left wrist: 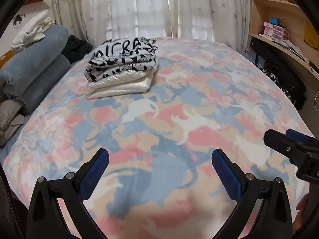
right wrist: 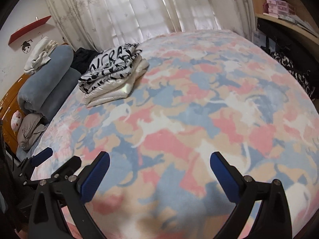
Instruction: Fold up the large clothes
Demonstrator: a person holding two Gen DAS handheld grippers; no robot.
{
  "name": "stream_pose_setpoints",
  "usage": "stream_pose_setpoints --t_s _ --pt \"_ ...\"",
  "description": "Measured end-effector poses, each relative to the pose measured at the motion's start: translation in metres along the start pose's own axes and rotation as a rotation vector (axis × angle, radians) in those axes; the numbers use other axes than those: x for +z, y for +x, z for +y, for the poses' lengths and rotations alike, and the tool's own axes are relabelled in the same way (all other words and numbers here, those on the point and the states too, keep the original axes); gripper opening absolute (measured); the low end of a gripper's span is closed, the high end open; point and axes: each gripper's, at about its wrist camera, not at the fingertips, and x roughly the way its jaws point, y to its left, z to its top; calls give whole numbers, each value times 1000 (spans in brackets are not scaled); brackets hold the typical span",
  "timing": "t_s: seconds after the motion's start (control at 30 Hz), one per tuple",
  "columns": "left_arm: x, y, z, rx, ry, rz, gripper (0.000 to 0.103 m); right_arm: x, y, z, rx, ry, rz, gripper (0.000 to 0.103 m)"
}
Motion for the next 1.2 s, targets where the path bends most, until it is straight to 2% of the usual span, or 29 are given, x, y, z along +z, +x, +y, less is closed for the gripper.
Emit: stream_pose_setpoints --t_s 0.23,0.43,0.57,0.73,1.2 --pt "7 -24 11 -16 -56 -18 102 -5 -22 13 -18 -53 -25 101" --pt "8 -37 7 -24 -42 -28 102 -8 -29 23 -19 -85 -20 101" --pt "10 -41 7 -9 -40 -44 102 -7 -31 25 -8 -82 -18 101" --pt "11 -45 10 -28 -70 -43 102 -6 -34 25 -7 -76 -29 101" --pt "13 -51 10 -39 -69 -67 102 -6 -48 39 -36 -94 -82 101"
